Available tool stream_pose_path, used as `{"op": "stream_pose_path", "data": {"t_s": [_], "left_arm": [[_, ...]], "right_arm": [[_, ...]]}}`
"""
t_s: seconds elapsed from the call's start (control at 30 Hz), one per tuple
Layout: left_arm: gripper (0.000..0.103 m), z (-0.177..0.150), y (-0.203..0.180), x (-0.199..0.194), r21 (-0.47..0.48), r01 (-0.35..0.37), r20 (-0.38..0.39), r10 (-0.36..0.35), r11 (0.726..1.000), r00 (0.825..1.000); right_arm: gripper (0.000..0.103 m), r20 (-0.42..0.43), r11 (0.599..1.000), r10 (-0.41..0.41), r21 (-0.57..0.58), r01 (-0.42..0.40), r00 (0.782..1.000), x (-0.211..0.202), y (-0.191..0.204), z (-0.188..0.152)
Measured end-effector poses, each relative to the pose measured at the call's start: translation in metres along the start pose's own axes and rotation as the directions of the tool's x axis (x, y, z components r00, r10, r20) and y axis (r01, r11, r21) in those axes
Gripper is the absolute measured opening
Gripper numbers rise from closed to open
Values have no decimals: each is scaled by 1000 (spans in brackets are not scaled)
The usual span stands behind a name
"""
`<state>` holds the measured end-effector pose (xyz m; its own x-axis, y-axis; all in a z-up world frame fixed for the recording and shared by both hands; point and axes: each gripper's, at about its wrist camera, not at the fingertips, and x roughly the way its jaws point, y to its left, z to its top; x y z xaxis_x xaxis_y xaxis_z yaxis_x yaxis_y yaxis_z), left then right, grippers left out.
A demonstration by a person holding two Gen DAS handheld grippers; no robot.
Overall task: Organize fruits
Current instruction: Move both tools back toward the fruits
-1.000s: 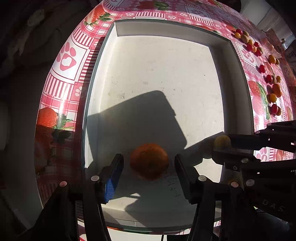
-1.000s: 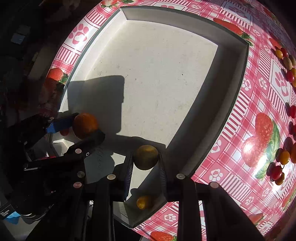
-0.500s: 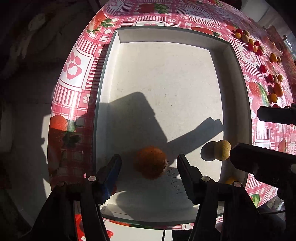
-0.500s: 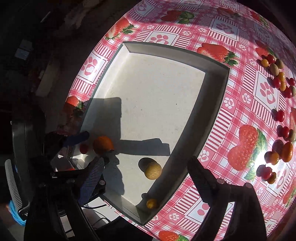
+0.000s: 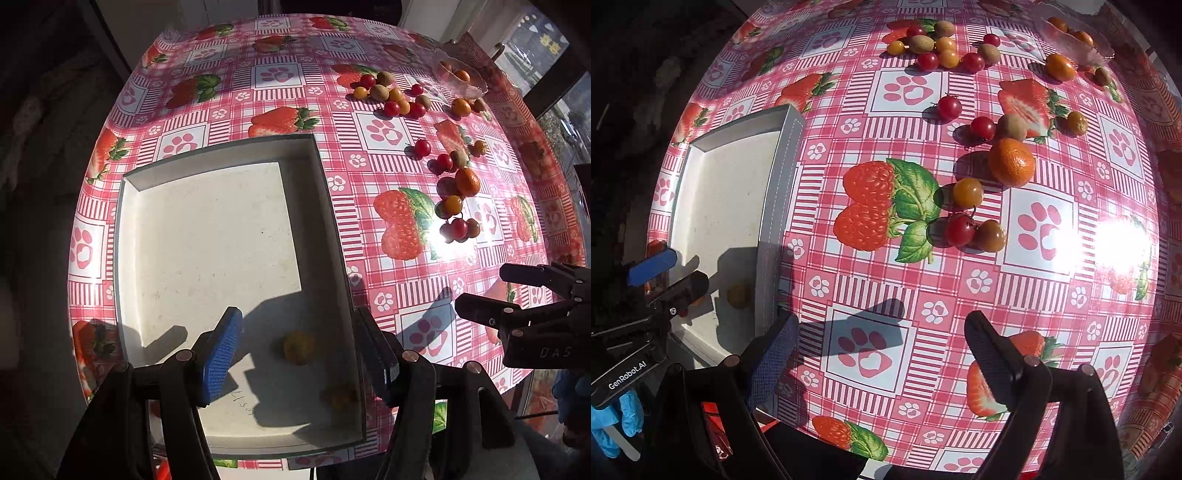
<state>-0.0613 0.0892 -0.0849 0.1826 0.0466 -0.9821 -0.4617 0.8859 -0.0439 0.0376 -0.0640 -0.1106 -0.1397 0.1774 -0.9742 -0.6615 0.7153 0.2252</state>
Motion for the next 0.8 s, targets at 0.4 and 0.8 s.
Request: {"op": "stream_pose_path", "data": {"t_s": [0.4, 0.8], "left_arm": [[64, 30, -104, 43, 149, 73, -77, -62, 986, 995], [64, 53, -148, 82, 151, 71, -82, -59, 986, 995]], "right_arm": [[93, -21, 979, -77, 190, 79, 997, -8, -103, -30], [93, 46, 987, -93, 135, 86, 995, -16, -157, 20]]}}
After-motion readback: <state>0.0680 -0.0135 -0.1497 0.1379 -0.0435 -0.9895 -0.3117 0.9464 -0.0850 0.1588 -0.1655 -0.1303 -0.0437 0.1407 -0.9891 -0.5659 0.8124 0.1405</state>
